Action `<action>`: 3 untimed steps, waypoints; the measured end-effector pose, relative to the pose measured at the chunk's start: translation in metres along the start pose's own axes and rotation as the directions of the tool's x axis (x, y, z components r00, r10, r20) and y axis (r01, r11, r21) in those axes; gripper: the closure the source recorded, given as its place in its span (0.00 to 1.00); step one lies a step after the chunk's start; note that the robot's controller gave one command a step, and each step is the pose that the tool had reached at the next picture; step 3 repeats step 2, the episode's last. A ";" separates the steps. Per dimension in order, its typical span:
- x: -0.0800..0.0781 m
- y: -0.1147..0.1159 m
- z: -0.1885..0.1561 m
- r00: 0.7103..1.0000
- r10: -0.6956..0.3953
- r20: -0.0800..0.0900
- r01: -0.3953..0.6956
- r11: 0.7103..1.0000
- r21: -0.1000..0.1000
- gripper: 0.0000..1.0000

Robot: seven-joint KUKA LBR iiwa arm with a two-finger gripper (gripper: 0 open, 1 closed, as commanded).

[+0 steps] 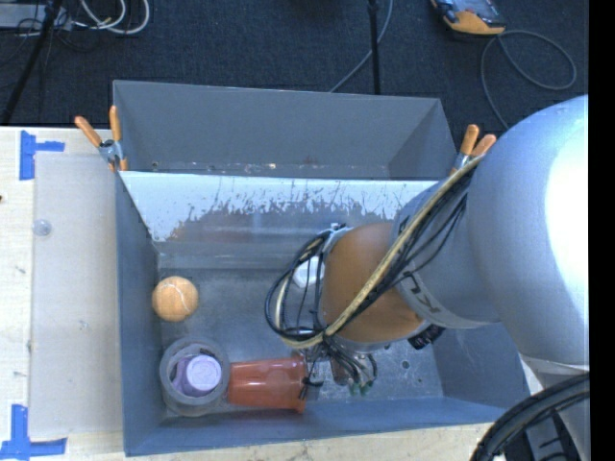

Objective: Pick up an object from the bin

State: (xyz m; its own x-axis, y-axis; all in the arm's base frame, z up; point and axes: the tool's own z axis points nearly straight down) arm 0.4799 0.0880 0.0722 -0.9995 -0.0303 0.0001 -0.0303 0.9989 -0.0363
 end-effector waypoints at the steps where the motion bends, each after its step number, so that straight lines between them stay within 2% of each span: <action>1: 0.000 -0.002 0.000 1.000 0.005 0.000 -0.005 1.000 -0.004 1.00; 3: 0.000 -0.002 0.000 1.000 0.004 0.000 -0.004 1.000 -0.004 1.00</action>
Offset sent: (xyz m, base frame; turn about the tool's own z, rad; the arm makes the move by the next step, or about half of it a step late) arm 0.0000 0.0000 0.0000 0.0000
